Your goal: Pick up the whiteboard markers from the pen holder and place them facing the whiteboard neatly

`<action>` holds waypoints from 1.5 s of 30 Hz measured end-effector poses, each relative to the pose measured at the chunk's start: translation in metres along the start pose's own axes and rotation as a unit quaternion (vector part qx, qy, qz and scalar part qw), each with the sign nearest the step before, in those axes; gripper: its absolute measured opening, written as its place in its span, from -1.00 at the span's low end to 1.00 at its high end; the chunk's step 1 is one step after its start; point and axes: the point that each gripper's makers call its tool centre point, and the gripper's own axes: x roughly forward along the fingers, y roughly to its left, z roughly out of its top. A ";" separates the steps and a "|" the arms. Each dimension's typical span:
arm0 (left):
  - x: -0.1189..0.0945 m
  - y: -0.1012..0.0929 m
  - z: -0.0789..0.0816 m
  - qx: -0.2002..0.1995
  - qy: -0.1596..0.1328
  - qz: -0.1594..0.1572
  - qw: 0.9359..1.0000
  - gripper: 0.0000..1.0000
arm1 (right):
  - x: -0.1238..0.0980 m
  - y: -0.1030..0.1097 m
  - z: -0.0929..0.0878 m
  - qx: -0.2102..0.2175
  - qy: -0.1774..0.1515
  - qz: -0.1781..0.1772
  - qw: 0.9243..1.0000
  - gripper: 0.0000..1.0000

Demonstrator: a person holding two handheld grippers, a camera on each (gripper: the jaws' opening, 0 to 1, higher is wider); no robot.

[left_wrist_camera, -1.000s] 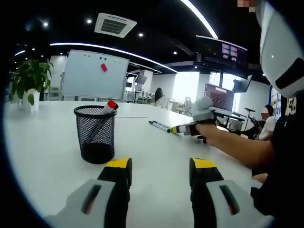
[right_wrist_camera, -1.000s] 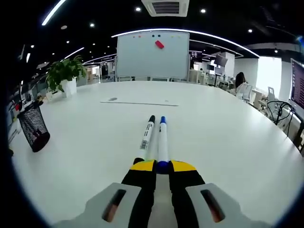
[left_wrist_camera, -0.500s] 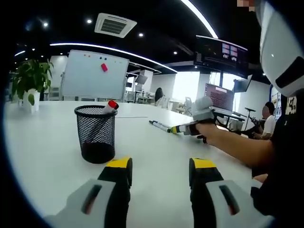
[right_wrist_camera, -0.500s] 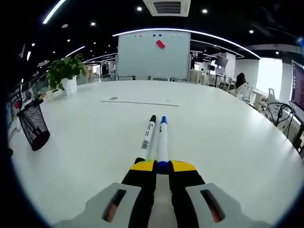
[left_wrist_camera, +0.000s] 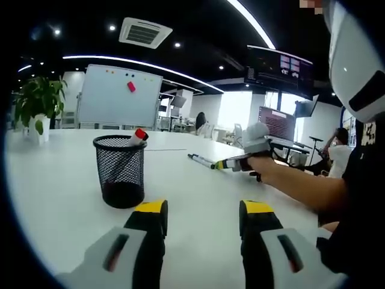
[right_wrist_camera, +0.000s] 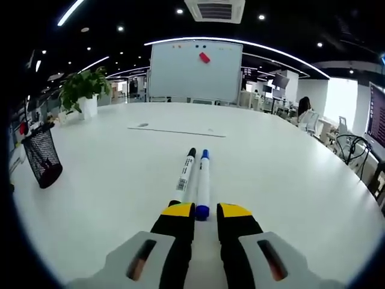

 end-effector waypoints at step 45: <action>0.003 0.000 0.003 0.010 -0.006 -0.003 1.000 -0.01 | -0.026 0.003 0.036 -0.005 -0.070 0.031 0.997 -0.12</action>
